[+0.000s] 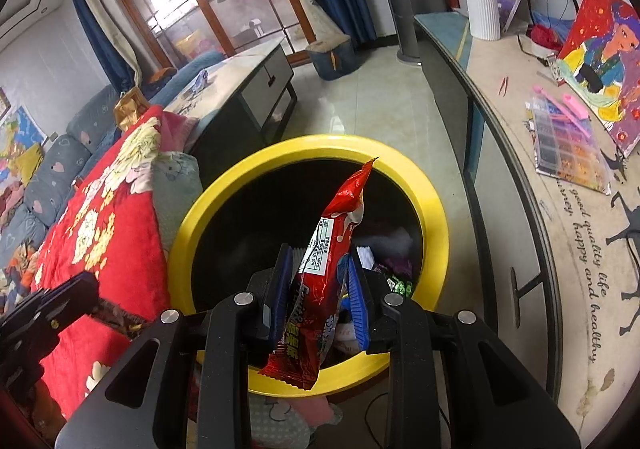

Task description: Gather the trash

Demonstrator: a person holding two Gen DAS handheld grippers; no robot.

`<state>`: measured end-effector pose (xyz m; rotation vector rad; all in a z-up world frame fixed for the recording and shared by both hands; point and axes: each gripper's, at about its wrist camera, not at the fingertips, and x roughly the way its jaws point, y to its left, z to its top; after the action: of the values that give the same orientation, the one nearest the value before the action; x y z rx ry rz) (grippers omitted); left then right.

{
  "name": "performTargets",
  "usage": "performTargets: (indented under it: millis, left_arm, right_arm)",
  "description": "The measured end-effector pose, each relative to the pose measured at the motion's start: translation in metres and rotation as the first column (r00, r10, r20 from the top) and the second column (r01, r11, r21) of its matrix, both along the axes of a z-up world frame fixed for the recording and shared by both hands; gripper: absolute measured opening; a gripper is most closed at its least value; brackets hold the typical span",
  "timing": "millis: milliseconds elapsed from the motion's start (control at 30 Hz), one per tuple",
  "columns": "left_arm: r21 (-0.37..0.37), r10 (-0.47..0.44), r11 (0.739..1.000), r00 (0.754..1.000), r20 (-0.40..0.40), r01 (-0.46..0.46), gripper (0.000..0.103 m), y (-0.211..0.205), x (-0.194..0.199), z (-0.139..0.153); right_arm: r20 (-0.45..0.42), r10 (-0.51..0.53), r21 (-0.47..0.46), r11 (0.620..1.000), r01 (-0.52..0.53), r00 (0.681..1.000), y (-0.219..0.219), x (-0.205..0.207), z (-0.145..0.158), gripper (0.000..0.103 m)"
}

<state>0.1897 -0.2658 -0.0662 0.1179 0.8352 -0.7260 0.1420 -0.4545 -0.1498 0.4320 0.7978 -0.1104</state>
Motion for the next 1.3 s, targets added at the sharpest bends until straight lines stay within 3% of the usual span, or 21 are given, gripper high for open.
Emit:
performTargets:
  millis: [300, 367, 433, 600, 667, 833, 1033, 1300]
  left_arm:
    - [0.030, -0.016, 0.999, 1.000, -0.011, 0.017, 0.014, -0.022, 0.018, -0.011]
    - [0.035, -0.012, 0.999, 1.000, -0.005, 0.013, 0.029, -0.023, 0.019, -0.012]
    - [0.036, -0.003, 0.999, 1.000, -0.004, 0.004, 0.040, -0.022, 0.020, -0.012]
    - [0.028, 0.018, 0.999, 1.000, -0.011, -0.018, 0.060, -0.018, 0.023, -0.008]
    - [0.020, 0.030, 0.999, 0.999, -0.012, -0.030, 0.077, -0.014, 0.023, -0.005]
    - [0.008, 0.064, 0.998, 0.998, 0.003, -0.064, 0.092, -0.004, 0.022, 0.008]
    - [-0.012, 0.104, 0.995, 0.994, 0.018, -0.104, 0.092, 0.012, 0.018, 0.022]
    - [-0.047, 0.153, 0.988, 0.987, 0.052, -0.150, 0.092, 0.042, 0.008, 0.041]
  right_arm:
    - [-0.016, 0.028, 0.022, 0.999, -0.028, 0.999, 0.002, 0.002, -0.009, 0.028]
    - [-0.020, 0.032, 0.024, 0.999, -0.032, 0.999, 0.003, 0.002, -0.011, 0.031]
    - [-0.021, 0.028, 0.024, 0.999, -0.027, 0.999, 0.003, 0.002, -0.012, 0.041]
    - [-0.021, 0.021, 0.017, 1.000, -0.020, 1.000, 0.003, -0.001, -0.012, 0.050]
    - [-0.014, 0.011, 0.007, 1.000, -0.011, 1.000, 0.002, -0.003, -0.008, 0.053]
    - [0.006, -0.012, -0.027, 1.000, 0.012, 1.000, 0.001, -0.008, 0.003, 0.069]
    - [0.032, -0.023, -0.065, 0.998, 0.025, 0.999, 0.003, -0.014, 0.020, 0.078]
    - [0.082, 0.000, -0.111, 0.994, 0.009, 0.997, 0.021, -0.023, 0.049, 0.079]
